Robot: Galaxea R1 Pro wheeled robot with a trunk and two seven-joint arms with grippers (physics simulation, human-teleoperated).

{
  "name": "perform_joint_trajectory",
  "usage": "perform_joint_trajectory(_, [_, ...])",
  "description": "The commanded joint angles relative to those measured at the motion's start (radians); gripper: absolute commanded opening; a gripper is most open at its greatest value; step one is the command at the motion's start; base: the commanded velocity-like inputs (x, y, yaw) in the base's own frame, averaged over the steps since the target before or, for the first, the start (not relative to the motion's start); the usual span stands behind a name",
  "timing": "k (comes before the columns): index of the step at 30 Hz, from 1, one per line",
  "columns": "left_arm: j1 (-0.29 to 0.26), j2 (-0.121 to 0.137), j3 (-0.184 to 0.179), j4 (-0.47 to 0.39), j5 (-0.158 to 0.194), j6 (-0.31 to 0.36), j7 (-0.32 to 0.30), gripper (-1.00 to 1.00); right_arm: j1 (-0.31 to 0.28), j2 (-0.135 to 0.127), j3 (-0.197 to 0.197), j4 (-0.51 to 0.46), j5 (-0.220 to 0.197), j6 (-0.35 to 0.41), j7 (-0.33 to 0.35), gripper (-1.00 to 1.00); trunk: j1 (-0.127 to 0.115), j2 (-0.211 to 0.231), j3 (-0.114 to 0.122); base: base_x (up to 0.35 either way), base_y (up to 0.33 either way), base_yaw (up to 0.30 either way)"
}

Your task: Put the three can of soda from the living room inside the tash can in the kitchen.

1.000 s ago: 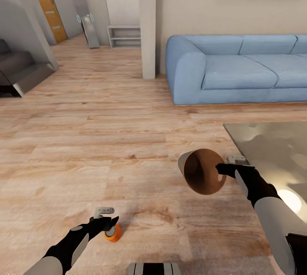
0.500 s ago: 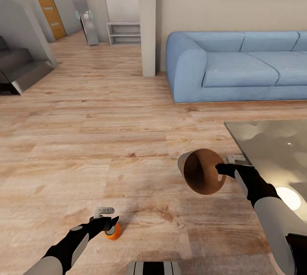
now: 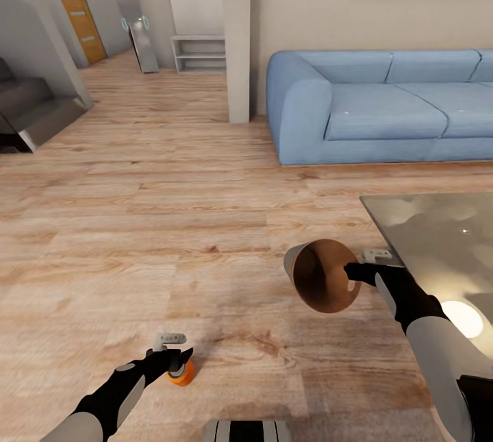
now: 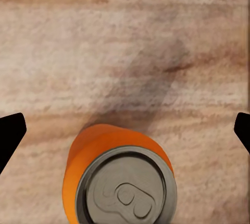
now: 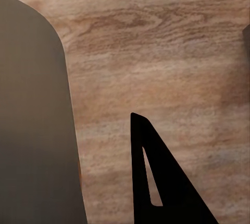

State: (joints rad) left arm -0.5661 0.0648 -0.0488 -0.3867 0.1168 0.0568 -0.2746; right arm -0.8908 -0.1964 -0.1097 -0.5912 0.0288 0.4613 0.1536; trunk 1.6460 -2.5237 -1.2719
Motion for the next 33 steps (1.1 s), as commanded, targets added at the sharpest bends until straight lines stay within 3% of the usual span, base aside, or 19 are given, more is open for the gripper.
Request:
perform_joint_trajectory(1, [0.000,-0.001,0.000,0.000,0.000,0.000,0.000,1.00,0.000,0.001,-0.001,-0.001,-0.006,0.000,0.000,-1.00,0.000,0.000,0.000,0.000,0.000,0.000])
perform_joint_trajectory(33, [0.000,-0.006,0.000,0.001,-0.002,0.002,0.001,1.00,0.000,0.005,-0.001,-0.001,-0.006,0.000,-0.002,-1.00,0.000,0.000,0.000,0.000,0.000,0.000])
